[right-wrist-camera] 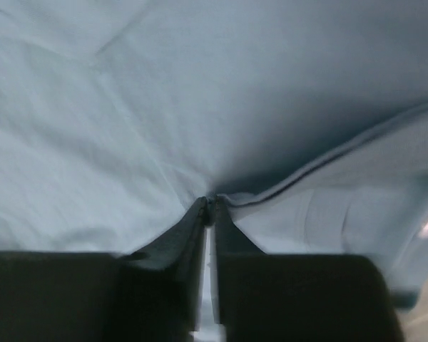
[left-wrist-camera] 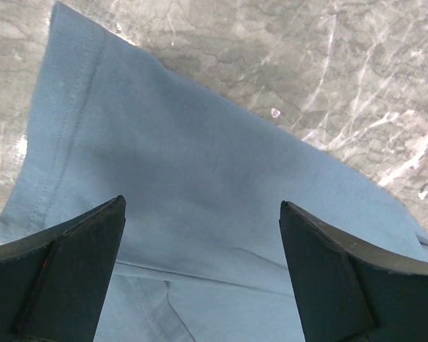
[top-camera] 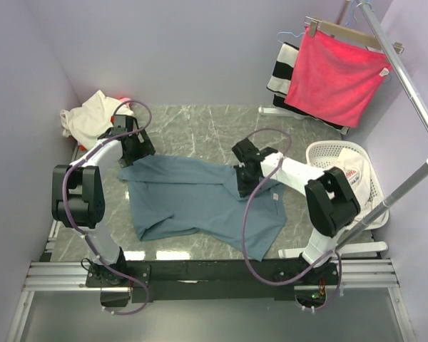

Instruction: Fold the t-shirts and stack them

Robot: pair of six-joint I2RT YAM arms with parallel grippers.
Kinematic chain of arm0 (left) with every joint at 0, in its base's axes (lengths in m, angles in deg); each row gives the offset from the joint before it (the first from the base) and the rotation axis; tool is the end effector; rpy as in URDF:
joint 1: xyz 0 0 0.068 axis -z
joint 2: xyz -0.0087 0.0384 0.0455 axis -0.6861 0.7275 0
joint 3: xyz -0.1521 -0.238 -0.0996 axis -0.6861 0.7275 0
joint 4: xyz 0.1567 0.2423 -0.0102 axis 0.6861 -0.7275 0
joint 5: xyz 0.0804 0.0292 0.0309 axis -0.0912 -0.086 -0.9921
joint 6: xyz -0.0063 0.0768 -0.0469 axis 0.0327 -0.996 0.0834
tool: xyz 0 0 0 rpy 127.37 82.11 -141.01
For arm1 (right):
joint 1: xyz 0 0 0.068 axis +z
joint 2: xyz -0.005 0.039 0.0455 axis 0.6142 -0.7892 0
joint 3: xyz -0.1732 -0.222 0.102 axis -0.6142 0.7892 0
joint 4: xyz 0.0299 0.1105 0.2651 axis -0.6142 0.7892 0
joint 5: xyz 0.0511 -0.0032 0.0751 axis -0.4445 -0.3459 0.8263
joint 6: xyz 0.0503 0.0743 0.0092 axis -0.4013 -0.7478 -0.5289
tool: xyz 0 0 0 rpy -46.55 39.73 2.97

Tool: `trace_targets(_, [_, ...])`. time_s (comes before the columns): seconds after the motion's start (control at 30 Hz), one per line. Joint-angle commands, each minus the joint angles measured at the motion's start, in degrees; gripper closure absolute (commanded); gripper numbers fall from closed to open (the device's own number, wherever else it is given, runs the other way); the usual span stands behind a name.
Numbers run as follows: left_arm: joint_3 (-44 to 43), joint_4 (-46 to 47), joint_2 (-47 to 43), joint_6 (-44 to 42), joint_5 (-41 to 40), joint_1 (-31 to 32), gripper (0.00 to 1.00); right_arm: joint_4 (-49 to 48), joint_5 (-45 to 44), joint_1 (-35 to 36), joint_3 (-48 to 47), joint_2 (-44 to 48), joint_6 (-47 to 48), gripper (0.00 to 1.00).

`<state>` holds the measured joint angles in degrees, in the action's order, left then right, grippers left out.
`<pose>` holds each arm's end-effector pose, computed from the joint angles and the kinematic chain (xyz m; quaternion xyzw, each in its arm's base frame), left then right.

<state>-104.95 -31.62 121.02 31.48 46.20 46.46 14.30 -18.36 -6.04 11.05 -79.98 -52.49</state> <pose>0.4307 -0.0207 0.1858 -0.2316 0.9247 -0.0705 0.2937 0.3270 0.2061 0.1577 -0.0654 0.9841 0.0909 0.1380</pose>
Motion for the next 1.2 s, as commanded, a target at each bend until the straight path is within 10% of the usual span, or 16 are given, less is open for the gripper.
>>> trace_targets(0.0, [-0.2,1.2,-0.9,-1.4,1.7,-0.1,0.06,3.7,-1.7,2.2,3.0,7.9,-4.9,0.65])
trace_targets(0.1, [-0.3,1.3,-1.4,-1.4,1.6,-0.1,0.06,3.5,-6.8,2.4,4.2,11.0,-4.9,0.62])
trace_targets(0.23, [-0.4,1.6,-2.0,-1.5,1.7,-0.1,0.05,2.6,-17.9,1.7,1.2,12.4,-4.6,0.28])
trace_targets(1.17, [-11.2,-0.8,17.3,-2.5,7.1,3.3,0.09,-6.5,-2.8,-16.9,-25.7,-24.9,-1.2,0.34])
